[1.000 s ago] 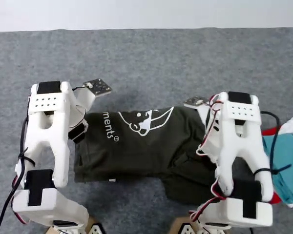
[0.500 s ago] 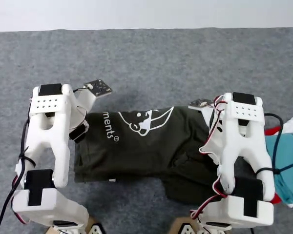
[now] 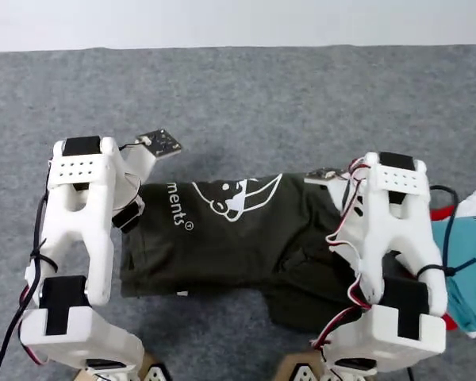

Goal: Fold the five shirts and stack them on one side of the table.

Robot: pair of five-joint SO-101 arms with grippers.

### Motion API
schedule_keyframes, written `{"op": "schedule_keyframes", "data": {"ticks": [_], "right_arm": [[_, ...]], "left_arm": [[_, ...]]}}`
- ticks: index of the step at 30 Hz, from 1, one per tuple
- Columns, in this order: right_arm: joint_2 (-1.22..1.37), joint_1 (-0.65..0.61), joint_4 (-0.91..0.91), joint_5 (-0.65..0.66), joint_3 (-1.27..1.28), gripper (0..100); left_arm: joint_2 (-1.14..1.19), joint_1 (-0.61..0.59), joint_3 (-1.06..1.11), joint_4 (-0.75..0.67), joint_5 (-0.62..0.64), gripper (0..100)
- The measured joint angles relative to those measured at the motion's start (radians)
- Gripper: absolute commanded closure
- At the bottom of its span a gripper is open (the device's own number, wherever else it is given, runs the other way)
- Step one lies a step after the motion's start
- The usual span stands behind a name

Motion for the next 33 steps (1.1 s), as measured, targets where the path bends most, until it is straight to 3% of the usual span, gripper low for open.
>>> {"op": "schedule_keyframes", "data": {"ticks": [24, 33], "right_arm": [[-0.087, -0.041, 0.009, 0.044, -0.003, 74.2], [0.055, 0.009, -0.002, 0.044, -0.003, 74.2]], "left_arm": [[0.0, 0.0, 0.0, 0.0, 0.0, 99], [0.0, 0.0, 0.0, 0.0, 0.0, 99]]}}
